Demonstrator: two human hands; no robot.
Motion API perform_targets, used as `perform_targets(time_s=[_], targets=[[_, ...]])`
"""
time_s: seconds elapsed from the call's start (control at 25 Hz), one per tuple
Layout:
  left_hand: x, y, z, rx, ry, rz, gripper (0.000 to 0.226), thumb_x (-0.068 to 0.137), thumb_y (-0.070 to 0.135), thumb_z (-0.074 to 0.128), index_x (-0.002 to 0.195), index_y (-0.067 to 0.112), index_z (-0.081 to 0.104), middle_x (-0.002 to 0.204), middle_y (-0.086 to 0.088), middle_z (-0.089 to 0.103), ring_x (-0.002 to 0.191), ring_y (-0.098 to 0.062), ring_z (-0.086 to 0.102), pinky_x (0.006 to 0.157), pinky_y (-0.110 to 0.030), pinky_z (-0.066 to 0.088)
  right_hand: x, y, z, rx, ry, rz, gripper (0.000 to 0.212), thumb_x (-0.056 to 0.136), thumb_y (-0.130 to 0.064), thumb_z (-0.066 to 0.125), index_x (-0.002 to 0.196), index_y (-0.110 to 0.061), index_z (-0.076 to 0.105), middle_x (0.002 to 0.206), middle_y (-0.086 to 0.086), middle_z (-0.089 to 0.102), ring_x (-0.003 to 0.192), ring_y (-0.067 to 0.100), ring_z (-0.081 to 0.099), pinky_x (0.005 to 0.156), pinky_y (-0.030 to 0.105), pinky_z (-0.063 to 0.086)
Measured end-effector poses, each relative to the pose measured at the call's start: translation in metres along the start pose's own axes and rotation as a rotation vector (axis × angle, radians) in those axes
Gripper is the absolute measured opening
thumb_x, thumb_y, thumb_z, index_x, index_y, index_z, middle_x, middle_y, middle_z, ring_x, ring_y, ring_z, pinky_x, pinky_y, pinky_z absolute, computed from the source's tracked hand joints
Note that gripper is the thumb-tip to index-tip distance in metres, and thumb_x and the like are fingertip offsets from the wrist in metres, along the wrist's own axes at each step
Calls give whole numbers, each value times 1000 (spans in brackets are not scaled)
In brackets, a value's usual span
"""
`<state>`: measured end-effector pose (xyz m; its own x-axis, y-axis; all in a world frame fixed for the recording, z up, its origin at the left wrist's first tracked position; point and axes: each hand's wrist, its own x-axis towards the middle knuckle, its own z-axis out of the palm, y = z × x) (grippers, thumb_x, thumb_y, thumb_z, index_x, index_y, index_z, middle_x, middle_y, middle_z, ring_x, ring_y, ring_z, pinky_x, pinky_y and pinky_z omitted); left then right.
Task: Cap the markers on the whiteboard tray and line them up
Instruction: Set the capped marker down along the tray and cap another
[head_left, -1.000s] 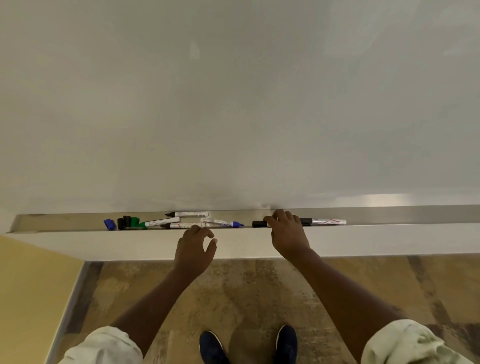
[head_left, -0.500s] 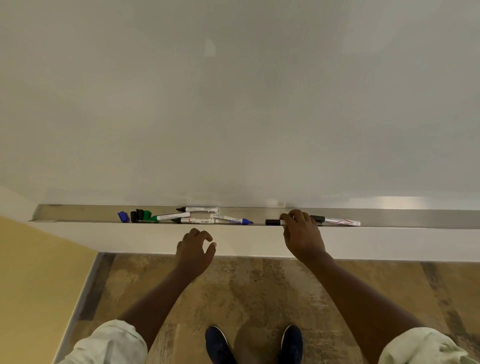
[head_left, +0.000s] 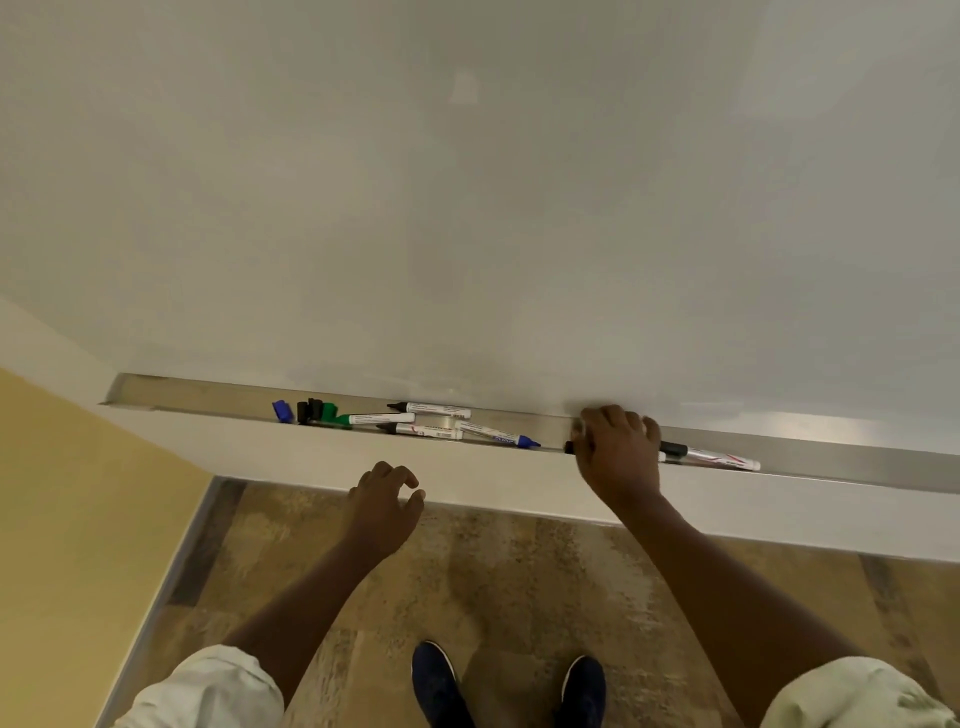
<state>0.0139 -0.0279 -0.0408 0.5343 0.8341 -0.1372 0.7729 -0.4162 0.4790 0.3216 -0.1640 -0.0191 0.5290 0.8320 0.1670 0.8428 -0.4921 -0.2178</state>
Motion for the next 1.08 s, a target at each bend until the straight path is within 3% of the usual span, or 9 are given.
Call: perform_targets(time_s=[0.24, 0.48, 0.92, 1.08], targets=[[-1, -8, 8, -24, -30, -18, 19, 91, 32, 64, 103, 16, 68, 108, -6, 64, 96, -24, 61, 84, -43, 53, -30, 55, -7, -67, 17, 152, 26, 89, -47, 58, 102, -25, 64, 109, 2, 62, 109, 29, 54, 97, 51, 40], [7, 0, 17, -20, -20, 21, 18, 91, 31, 65, 102, 17, 68, 105, -4, 64, 93, -22, 60, 81, -40, 50, -40, 71, -11, 22, -5, 176, 32, 88, -45, 63, 107, -19, 64, 107, 3, 62, 104, 27, 54, 82, 42, 48], [6, 0, 28, -17, -10, 56, 15, 89, 31, 67, 99, 18, 68, 101, -3, 64, 85, -15, 54, 75, -35, 46, -47, 66, -15, -5, -4, 159, 41, 88, -42, 64, 118, -14, 61, 117, 8, 61, 112, 29, 53, 92, 45, 47], [6, -1, 21, -3, -7, 39, 17, 90, 34, 65, 99, 20, 67, 102, -3, 63, 90, -22, 61, 78, -38, 49, -33, 28, -12, 39, -24, 32, 43, 91, -42, 60, 124, -14, 58, 123, 9, 60, 116, 29, 53, 96, 46, 47]])
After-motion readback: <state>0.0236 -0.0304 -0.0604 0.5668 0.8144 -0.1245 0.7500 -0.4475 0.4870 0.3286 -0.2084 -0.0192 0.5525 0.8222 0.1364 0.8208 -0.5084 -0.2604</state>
